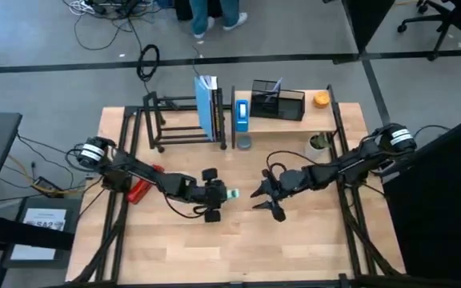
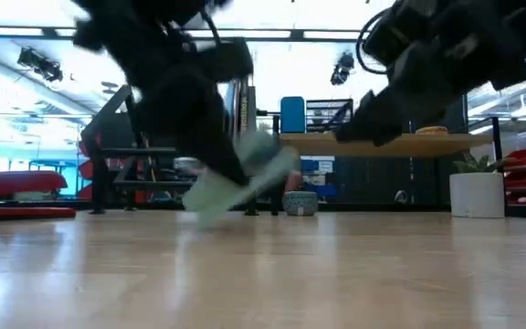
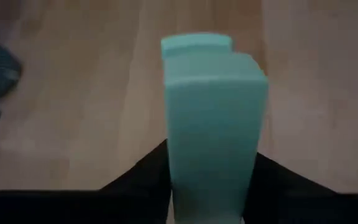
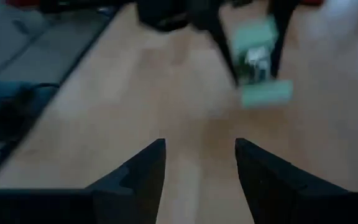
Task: Stock shelves
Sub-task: Put the green stapler under the shelf
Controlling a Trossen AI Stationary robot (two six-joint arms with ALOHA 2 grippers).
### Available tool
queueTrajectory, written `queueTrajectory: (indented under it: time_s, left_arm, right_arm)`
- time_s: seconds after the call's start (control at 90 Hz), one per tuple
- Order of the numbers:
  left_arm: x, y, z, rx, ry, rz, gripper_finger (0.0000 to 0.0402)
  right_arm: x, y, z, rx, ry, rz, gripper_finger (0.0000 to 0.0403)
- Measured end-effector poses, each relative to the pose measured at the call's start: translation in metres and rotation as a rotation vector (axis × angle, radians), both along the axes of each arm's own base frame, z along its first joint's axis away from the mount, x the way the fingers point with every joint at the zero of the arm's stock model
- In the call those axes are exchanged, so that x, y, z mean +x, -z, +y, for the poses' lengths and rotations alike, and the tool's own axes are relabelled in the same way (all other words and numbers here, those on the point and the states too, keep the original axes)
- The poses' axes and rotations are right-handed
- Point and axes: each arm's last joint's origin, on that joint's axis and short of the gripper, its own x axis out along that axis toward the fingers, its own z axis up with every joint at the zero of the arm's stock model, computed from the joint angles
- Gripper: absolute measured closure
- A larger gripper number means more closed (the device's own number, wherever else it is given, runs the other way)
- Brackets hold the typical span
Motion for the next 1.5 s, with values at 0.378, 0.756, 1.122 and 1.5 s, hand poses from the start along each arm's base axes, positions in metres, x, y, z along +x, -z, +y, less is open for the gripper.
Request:
queueTrajectory:
  time_s: [0.378, 0.756, 1.122, 1.5]
  left_arm:
    - [0.024, 0.008, 0.0, -0.135, 0.024, 0.12, 0.0264]
    - [0.045, -0.07, -0.007, -0.092, 0.05, 0.205, 0.0216]
    - [0.027, -0.112, -0.062, -0.106, -0.115, 0.192, 0.0215]
    - [-0.005, -0.117, -0.127, -0.069, -0.297, -0.039, 0.0215]
  right_arm:
    - [0.028, 0.039, 0.006, -0.011, 0.043, 0.006, 0.0117]
    - [0.052, 0.026, 0.008, -0.057, 0.078, -0.065, 0.0096]
    - [0.068, 0.049, 0.013, -0.078, 0.099, -0.03, 0.0129]
    - [0.072, 0.048, 0.014, 0.062, 0.174, -0.01, 0.0317]
